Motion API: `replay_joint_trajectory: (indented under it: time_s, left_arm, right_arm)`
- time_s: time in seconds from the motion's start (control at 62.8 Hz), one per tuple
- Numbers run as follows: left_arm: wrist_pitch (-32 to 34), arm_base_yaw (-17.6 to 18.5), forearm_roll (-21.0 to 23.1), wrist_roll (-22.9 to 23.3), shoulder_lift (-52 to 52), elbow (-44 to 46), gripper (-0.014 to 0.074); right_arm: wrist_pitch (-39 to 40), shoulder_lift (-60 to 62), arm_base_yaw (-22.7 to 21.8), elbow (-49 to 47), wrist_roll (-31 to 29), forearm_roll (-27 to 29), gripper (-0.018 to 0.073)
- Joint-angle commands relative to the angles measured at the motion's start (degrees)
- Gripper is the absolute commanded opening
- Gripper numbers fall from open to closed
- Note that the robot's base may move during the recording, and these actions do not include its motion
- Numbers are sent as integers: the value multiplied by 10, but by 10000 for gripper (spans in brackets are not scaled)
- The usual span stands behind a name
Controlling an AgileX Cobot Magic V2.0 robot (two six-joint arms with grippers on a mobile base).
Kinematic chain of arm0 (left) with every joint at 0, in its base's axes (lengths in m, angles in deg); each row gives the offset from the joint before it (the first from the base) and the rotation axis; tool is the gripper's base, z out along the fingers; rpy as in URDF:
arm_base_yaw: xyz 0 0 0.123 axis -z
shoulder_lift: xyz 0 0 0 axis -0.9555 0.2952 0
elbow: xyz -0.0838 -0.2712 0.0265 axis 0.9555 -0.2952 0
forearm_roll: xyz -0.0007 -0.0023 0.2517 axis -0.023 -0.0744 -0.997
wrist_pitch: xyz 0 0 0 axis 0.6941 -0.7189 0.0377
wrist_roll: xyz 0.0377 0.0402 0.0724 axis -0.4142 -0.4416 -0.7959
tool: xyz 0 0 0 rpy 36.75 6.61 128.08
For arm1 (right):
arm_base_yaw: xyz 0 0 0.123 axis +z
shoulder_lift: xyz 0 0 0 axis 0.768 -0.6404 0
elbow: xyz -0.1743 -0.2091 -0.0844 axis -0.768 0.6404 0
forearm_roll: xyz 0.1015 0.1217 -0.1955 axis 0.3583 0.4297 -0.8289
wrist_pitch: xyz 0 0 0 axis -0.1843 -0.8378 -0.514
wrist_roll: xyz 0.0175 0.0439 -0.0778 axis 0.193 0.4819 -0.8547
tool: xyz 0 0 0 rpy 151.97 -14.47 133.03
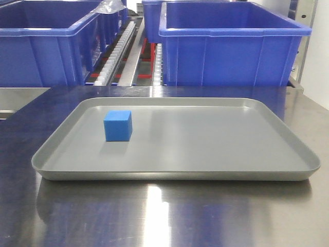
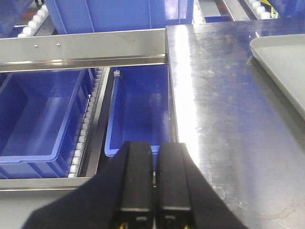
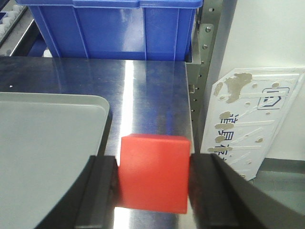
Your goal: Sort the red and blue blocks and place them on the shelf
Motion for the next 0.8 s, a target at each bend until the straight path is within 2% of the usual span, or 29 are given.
replay_joint_trajectory:
  time_s: [0.0, 0.175, 0.334, 0.525, 0.605, 0.78]
  left_arm:
    - [43, 1, 5, 1, -10, -20, 126]
    - [43, 1, 3, 1, -10, -20, 126]
    - [54, 1, -51, 1, -10, -18, 126]
    - [55, 1, -48, 1, -1, 8, 126]
    - [55, 1, -28, 1, 19, 38, 126]
    - [56, 1, -18, 1, 98, 124, 126]
  right_arm:
    - [48, 0, -4, -16, -3, -4, 49]
    - [48, 0, -4, -16, -3, -4, 49]
    - [48, 0, -4, -16, -3, -4, 49]
    - [48, 0, -4, -16, -3, -4, 49]
    - [48, 0, -4, -16, -3, -4, 49]
    - [48, 0, -4, -16, -3, -4, 49]
